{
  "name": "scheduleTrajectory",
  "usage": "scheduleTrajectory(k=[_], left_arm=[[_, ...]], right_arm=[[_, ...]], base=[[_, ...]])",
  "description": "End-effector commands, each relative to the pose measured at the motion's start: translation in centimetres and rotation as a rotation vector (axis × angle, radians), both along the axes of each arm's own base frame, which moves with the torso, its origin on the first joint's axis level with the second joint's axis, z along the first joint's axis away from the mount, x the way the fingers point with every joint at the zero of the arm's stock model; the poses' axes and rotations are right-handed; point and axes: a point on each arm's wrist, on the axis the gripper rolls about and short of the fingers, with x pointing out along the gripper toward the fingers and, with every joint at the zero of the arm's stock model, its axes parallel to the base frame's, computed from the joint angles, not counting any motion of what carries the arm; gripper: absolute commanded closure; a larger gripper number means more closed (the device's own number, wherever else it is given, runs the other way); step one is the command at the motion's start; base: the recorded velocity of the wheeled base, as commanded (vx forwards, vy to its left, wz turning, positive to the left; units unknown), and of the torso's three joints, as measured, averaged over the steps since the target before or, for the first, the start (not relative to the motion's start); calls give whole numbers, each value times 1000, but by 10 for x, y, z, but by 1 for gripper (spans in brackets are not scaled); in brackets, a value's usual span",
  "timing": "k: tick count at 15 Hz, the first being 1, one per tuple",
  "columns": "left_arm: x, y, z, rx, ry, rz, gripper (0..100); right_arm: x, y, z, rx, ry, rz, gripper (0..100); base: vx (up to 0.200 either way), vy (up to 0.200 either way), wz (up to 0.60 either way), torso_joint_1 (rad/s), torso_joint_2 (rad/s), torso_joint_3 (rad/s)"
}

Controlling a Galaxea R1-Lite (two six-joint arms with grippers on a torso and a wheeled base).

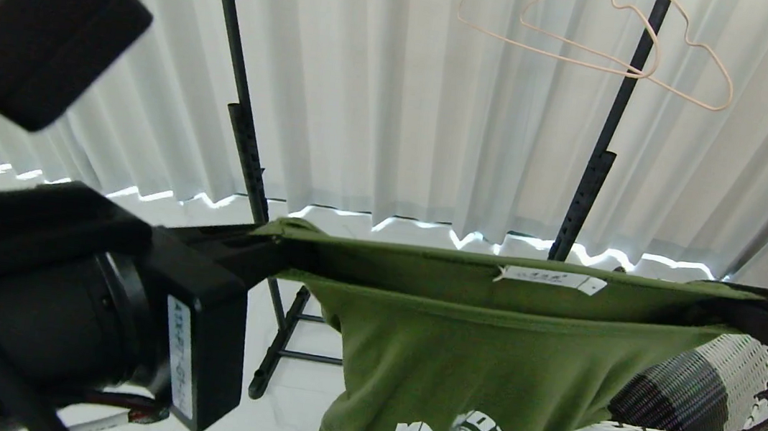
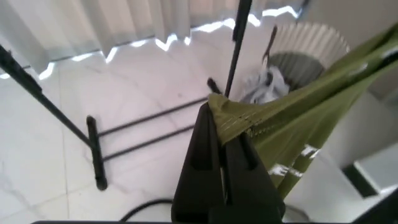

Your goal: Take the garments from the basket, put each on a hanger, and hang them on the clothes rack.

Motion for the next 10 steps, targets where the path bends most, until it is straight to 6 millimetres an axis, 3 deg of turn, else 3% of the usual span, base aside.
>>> scheduleTrajectory(k=[1, 4, 10], left_arm=[[5, -9, 23, -38, -44, 26, 100], [11, -1, 27, 81, -131, 140, 100], [-3, -1, 26, 73, -136, 77, 100]], right_arm=[[1, -3, 13, 40, -70, -9, 100], [13, 6, 39, 74, -166, -25, 100], [18, 12, 73, 103, -247, -24, 100]], base=[[0, 0, 0, 0, 0, 0], [0, 0, 0, 0, 0, 0], [0, 0, 0, 0, 0, 0]])
